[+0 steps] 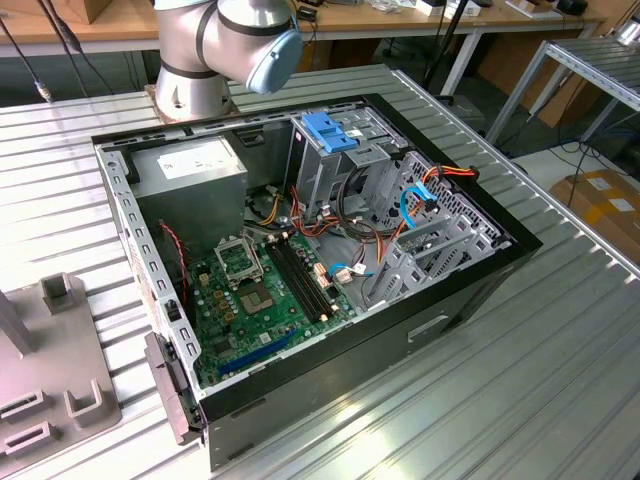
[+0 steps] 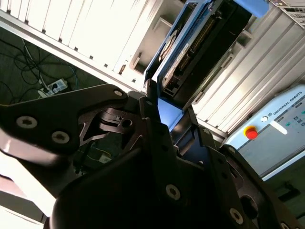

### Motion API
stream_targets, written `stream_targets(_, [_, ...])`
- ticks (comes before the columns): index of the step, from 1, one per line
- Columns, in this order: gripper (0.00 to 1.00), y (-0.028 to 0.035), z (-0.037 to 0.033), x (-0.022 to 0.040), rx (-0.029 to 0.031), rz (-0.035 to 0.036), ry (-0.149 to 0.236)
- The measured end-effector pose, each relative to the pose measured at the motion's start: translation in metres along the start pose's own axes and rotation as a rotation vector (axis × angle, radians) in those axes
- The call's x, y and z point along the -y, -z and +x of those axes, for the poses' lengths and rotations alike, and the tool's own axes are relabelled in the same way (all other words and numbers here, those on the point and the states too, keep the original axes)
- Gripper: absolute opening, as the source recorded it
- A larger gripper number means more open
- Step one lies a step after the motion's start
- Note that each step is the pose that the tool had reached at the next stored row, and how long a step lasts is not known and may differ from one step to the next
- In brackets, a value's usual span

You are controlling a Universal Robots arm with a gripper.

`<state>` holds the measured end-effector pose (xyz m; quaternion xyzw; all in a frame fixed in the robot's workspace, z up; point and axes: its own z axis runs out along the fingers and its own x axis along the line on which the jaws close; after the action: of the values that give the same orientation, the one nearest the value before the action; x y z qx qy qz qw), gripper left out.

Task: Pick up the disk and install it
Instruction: 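Pick up the disk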

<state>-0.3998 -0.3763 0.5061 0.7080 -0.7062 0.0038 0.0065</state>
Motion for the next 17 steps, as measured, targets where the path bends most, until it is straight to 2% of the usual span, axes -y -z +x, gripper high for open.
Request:
stream_targets(3, [0.36, 0.0, 0.0, 0.0098, 0.0, 0.0, 0.0])
stream_targets(13, [0.36, 0.0001, 0.0001, 0.013, 0.0, -0.0001, 0.0])
stream_targets(15, [0.36, 0.0001, 0.0, 0.0174, 0.0, 0.0, 0.0])
stream_targets(17, [0.36, 0.0001, 0.0001, 0.0259, 0.0, 0.0, 0.0])
